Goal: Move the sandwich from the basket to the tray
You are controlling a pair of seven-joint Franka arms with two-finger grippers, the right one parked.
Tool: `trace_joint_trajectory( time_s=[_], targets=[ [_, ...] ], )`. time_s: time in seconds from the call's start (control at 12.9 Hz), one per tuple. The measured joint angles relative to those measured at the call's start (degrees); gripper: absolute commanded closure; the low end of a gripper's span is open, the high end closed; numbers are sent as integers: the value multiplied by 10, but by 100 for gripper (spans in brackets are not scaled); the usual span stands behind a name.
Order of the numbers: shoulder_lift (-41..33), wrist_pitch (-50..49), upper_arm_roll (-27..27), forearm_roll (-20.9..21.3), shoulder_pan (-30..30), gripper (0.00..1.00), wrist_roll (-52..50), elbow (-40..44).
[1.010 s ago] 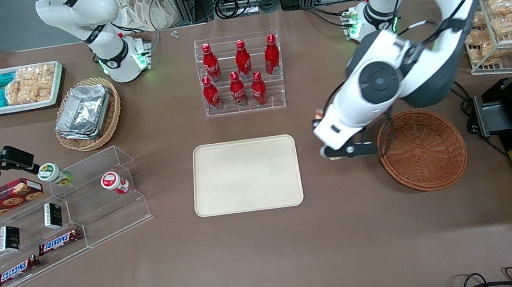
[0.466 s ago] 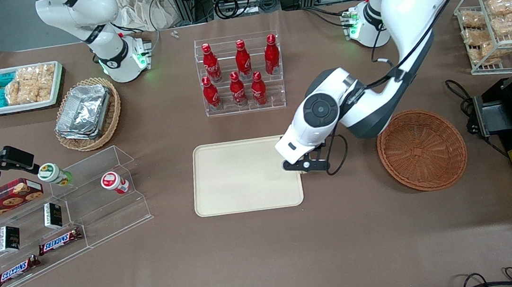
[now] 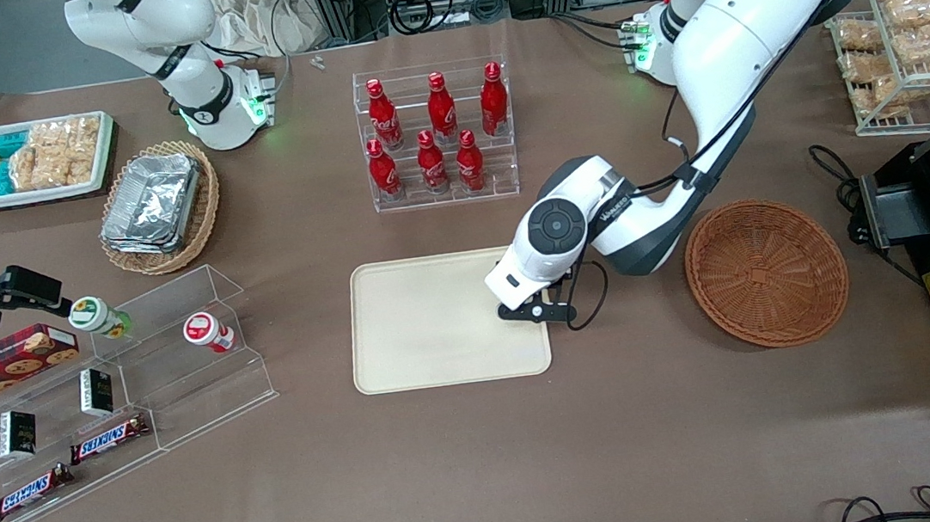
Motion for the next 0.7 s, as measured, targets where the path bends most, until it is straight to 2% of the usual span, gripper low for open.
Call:
trace_joint_trajectory(
  time_s=[0.16, 0.23, 0.31, 0.39, 0.47, 0.7],
  targets=[
    [5, 2, 0, 2, 0, 99, 0, 1],
    [9, 3, 0, 9, 0, 91, 0, 1],
    [14, 3, 0, 18, -1, 65, -1, 1],
    [19, 4, 0, 23, -3, 29, -2, 2],
    [23, 6, 1, 26, -8, 0, -5, 2],
    [25, 7, 2, 39, -19, 0, -36, 9]
  ],
)
